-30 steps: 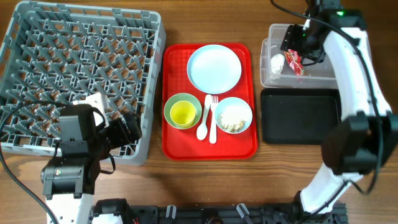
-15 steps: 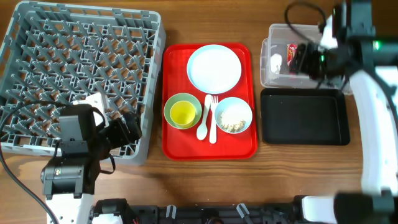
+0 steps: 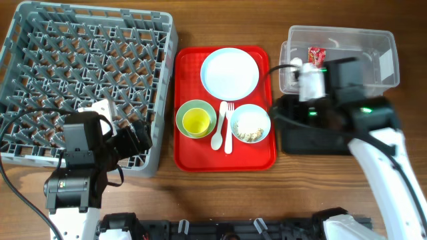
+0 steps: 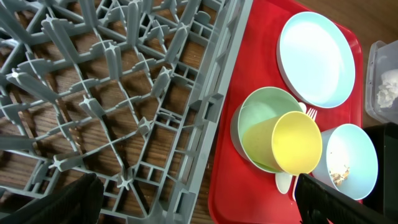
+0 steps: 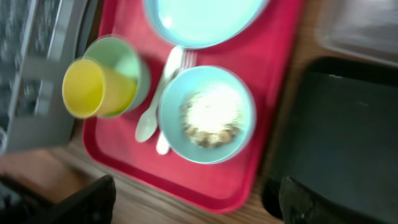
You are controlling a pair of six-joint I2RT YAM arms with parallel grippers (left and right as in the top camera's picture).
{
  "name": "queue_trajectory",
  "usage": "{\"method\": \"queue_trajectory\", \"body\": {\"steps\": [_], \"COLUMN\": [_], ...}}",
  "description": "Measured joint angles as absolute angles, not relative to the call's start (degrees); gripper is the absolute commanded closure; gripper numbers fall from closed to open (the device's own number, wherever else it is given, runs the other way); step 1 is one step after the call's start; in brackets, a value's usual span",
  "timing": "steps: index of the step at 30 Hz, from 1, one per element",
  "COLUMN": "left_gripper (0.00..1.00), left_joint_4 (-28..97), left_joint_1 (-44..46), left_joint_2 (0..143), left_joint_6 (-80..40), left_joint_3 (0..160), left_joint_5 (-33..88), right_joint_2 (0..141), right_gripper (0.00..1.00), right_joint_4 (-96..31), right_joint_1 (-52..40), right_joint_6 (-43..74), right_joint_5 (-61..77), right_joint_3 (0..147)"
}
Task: Sort waste into correct bins and load items into the dishwasher rack
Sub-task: 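Grasp the white rice bowl rim with the right gripper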
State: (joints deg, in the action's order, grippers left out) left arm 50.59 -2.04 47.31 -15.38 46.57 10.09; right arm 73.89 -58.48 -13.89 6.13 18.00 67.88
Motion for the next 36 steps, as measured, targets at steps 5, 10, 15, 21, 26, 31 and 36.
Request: {"method": "queue_trajectory", "body": {"steps": [5, 10, 15, 21, 26, 31, 36], "left_gripper": [0.00, 0.00, 0.00, 0.00, 0.00, 0.00, 0.00], "left_joint_4": [50.61, 50.83, 51.00, 51.03, 51.03, 51.05, 51.07], "left_joint_1": [-2.04, -2.04, -2.04, -2.04, -2.04, -2.04, -2.04], "left_joint_2": [47.31, 47.31, 47.31, 47.31, 47.31, 47.31, 47.31], "left_joint_6": [-15.38, -15.38, -15.38, -15.38, -15.40, -15.38, -15.38], "left_joint_3": [46.57, 46.57, 46.57, 46.57, 46.57, 46.57, 46.57], "left_joint_5": [10.09, 10.09, 10.09, 10.09, 10.09, 10.09, 10.09], "right_joint_2": [81.03, 88.55, 95.42, 102.06, 104.84, 105.12, 105.12], "right_gripper": [0.21, 0.32, 0.41, 0.62, 0.74, 0.79, 0.89], "right_joint_4": [-52.71, -49.15, -47.59, -45.93, -44.34, -44.25, -44.21], "right_joint_1": [-25.91, -33.54, -36.58, -37.95, -37.95, -37.95, -37.95], "right_joint_6": [6.98, 11.18, 15.16, 19.51, 21.50, 22.96, 25.82], "right_joint_5": [14.59, 10.90, 9.41, 7.01, 5.67, 4.80, 3.49], "right_joint_3": [67.88, 67.88, 67.85, 67.85, 67.85, 67.83, 67.29]}}
